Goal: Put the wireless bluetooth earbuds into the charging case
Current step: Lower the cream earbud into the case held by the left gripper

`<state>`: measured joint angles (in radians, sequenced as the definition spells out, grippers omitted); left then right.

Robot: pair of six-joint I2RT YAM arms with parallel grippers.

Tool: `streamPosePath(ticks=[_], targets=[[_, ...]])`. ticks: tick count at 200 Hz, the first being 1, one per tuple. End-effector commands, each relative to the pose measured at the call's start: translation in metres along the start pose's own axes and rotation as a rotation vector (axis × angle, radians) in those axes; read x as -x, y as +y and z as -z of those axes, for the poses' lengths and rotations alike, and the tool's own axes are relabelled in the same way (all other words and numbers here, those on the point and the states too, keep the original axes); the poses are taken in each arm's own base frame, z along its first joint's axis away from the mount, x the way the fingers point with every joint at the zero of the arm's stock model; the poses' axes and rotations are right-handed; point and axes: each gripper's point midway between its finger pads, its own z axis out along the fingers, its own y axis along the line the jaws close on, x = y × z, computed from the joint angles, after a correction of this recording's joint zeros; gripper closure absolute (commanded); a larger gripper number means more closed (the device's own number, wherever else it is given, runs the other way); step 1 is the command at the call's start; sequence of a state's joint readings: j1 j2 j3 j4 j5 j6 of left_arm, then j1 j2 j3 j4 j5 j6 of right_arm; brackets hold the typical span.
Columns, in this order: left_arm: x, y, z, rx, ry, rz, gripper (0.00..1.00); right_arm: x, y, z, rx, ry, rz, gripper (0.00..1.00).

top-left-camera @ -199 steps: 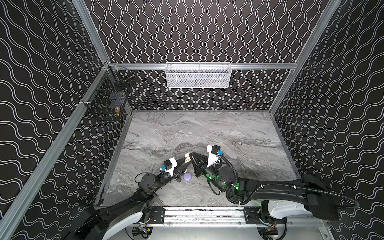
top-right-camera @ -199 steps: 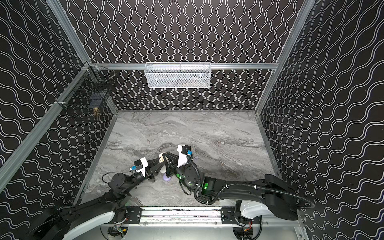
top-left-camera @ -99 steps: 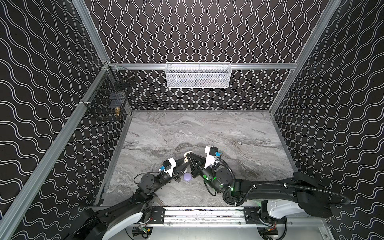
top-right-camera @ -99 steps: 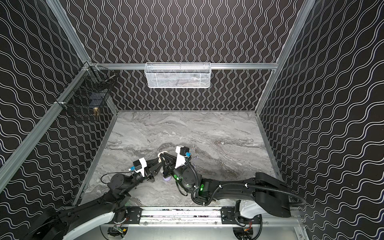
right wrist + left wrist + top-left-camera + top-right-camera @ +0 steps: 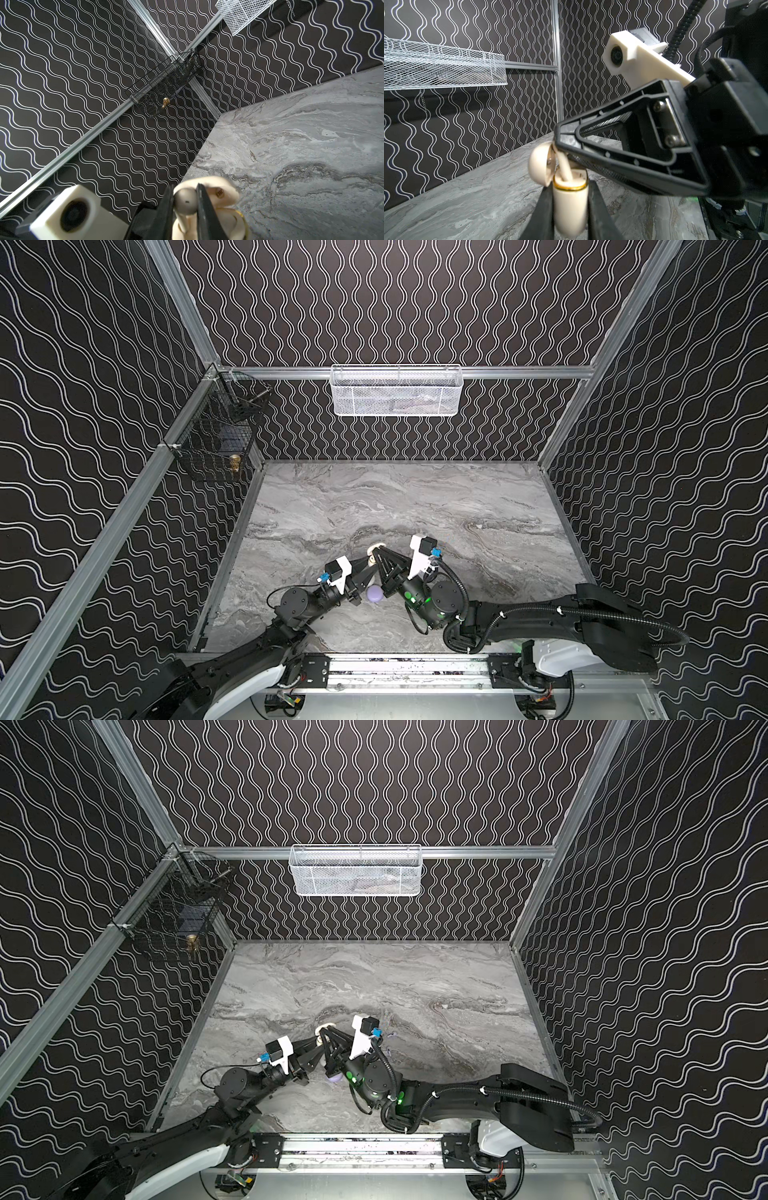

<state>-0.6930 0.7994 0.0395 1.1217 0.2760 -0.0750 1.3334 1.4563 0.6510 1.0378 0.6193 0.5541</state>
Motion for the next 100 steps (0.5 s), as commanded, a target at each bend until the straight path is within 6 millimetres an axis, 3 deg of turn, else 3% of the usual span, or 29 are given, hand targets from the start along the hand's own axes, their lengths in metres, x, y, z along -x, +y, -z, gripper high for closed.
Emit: streamPosePath(ticks=[1, 58, 100], targets=[[0.019, -0.001, 0.001, -0.003, -0.073, -0.017, 1.0, -0.007, 0.0, 0.0, 0.001, 0.003, -0.011, 1.0], [0.019, 0.0, 0.001, 0.003, -0.071, -0.014, 1.0, -0.024, 0.01, 0.001, 0.007, 0.024, -0.005, 1.0], [0.022, -0.002, 0.002, -0.005, -0.081, -0.019, 1.0, -0.031, -0.003, 0.009, -0.038, 0.048, 0.019, 1.0]])
